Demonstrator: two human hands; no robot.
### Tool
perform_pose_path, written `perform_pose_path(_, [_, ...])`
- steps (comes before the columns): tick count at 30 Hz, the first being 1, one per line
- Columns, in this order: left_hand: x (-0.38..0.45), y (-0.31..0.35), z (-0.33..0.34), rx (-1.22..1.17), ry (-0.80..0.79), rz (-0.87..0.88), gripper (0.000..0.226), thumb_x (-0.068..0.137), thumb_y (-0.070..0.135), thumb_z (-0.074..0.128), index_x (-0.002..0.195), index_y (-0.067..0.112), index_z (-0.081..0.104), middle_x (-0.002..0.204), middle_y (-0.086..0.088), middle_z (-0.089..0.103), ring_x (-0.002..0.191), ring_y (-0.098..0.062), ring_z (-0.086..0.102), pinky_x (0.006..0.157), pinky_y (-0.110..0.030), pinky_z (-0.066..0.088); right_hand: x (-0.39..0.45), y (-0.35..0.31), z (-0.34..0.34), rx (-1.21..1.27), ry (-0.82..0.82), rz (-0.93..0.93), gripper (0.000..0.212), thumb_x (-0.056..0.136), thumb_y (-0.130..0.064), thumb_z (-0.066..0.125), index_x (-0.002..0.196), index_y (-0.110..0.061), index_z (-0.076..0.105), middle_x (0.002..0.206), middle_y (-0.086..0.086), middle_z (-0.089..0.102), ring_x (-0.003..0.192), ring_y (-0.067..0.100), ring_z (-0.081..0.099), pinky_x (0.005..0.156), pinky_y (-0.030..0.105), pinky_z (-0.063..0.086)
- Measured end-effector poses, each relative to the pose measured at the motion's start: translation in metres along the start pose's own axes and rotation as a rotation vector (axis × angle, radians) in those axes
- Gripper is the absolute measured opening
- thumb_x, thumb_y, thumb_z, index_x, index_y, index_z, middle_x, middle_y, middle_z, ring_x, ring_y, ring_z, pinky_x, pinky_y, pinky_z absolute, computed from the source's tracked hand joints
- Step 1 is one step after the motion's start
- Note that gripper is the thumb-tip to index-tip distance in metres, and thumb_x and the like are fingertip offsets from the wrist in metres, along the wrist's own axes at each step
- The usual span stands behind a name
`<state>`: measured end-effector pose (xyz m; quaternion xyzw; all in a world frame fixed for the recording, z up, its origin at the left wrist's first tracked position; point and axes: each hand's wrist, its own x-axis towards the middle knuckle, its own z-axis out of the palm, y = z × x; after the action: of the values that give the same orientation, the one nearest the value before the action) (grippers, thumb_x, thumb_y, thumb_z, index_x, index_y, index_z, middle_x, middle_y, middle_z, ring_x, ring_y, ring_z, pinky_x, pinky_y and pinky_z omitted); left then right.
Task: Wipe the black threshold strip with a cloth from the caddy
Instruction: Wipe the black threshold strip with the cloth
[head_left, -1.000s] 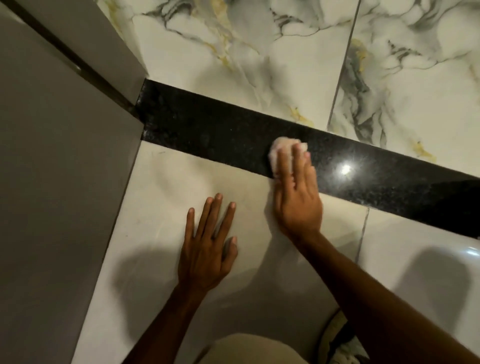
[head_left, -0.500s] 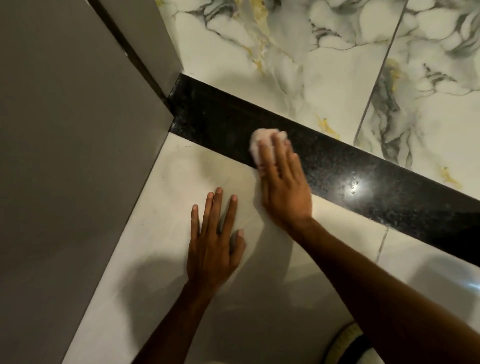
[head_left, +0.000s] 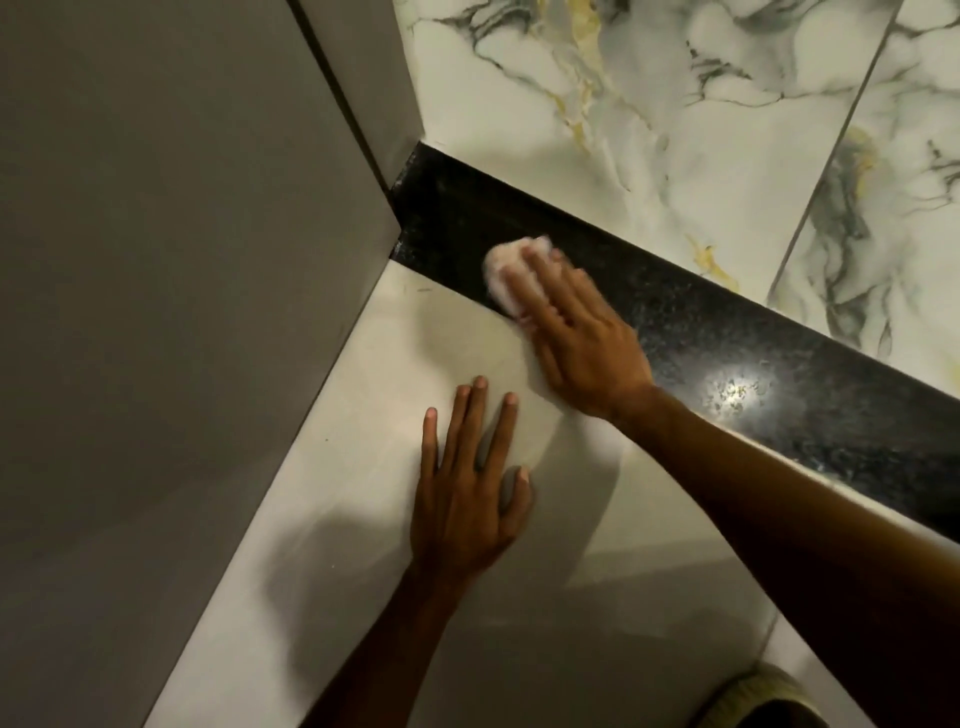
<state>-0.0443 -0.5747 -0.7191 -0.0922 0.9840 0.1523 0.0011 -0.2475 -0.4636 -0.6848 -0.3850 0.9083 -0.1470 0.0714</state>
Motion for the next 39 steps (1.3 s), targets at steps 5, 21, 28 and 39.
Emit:
perform_pose_path(5, [-0.001,-0.003,0.008,0.043,0.03,0.015,0.071,0.11,0.052,0.035,0.173,0.02,0.027,0.183,-0.011,0.017,0.171,-0.028,0.014,0.139,-0.055,0.009,0.056,-0.02,0.005,0.046,0.14,0.405,0.065,0.116,-0.031,0.035,0.174,-0.018,0.01,0.184,0.015,0.005,0.172,0.037,0.004,0.143,0.051,0.012])
perform_pose_path(21, [-0.003,0.004,0.001,0.05,0.013,-0.004,0.075,0.107,0.048,0.045,0.172,0.016,0.029,0.181,-0.015,0.022,0.168,-0.034,0.022,0.137,-0.057,0.016,-0.029,0.006,0.004,0.05,0.177,0.397,0.066,0.114,-0.026,0.041,0.174,-0.019,0.016,0.184,0.013,0.011,0.171,0.035,0.009,0.142,0.051,0.017])
perform_pose_path(28, [0.007,0.049,0.015,0.109,-0.081,0.191,0.076,0.108,0.051,0.037,0.174,0.017,0.023,0.183,-0.016,0.018,0.17,-0.033,0.015,0.138,-0.059,0.015,-0.121,0.05,-0.012,0.027,0.282,0.701,0.064,0.114,-0.027,0.042,0.173,-0.017,0.02,0.183,0.014,0.013,0.171,0.035,0.011,0.14,0.056,0.019])
perform_pose_path(39, [0.017,0.11,0.034,0.128,-0.154,0.432,0.08,0.106,0.048,0.041,0.175,0.018,0.014,0.184,-0.016,0.011,0.171,-0.032,0.011,0.139,-0.055,0.006,-0.209,0.07,-0.014,0.069,0.275,0.634,0.064,0.114,-0.028,0.046,0.173,-0.019,0.023,0.184,0.009,0.014,0.172,0.028,0.01,0.139,0.053,0.023])
